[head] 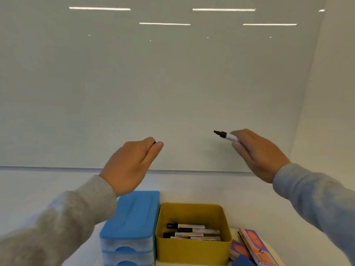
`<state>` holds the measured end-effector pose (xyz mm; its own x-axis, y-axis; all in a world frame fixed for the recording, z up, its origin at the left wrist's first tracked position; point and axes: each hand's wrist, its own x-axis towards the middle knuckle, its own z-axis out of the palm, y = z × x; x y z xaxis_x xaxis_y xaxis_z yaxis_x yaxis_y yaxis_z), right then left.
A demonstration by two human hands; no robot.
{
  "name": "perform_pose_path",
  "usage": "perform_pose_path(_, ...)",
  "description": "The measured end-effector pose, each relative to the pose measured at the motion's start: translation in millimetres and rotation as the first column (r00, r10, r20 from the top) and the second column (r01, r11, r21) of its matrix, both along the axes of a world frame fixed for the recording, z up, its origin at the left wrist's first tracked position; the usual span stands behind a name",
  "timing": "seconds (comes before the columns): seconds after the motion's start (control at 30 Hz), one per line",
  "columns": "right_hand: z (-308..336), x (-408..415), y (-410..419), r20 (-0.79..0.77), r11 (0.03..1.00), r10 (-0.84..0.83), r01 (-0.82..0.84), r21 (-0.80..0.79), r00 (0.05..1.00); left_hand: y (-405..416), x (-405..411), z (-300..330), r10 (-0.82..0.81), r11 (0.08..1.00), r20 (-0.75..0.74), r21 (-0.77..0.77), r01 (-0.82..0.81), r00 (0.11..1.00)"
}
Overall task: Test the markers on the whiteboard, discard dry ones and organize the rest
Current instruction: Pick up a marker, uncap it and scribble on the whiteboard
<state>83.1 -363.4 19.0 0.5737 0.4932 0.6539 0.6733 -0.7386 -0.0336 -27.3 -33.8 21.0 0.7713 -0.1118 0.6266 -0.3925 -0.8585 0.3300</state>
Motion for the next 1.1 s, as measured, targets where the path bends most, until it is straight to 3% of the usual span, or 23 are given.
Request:
perform_pose_path(0.23,10,-14,53,-0.148,0.971,0.220,-0.202,0.127,0.964,-6,19,-9,0.056,0.997,0.060,0.056,-0.060,0.997)
perform_pose_path(0.37,53,-17,61,-0.025,0.883,0.249,-0.217,0.415,0.968,-2,26,18,0.071,0.997,0.121,-0.031,-0.068,0.990)
perform_pose_path(0.47,88,-18,69,0.073,0.735,0.285,-0.267,0.623,0.956,-3,34,45,0.086,0.996,0.193,-0.044,-0.079,0.977)
perform_pose_path(0.53,113,-18,75,0.149,0.661,0.295,-0.314,0.682,0.944,-7,41,66,0.081,0.997,0.245,-0.038,-0.074,0.966)
perform_pose_path(0.73,170,-8,93,0.316,0.659,0.252,-0.402,0.636,0.914,-27,75,122,0.133,0.989,0.336,0.019,-0.148,0.932)
perform_pose_path(0.9,202,10,96,0.511,0.775,0.137,-0.413,0.479,0.848,-28,98,111,0.183,0.952,0.327,0.179,-0.251,0.927)
perform_pose_path(1.1,204,26,98,0.581,0.861,0.093,-0.359,0.361,0.808,-22,104,106,0.193,0.931,0.376,0.220,-0.290,0.906)
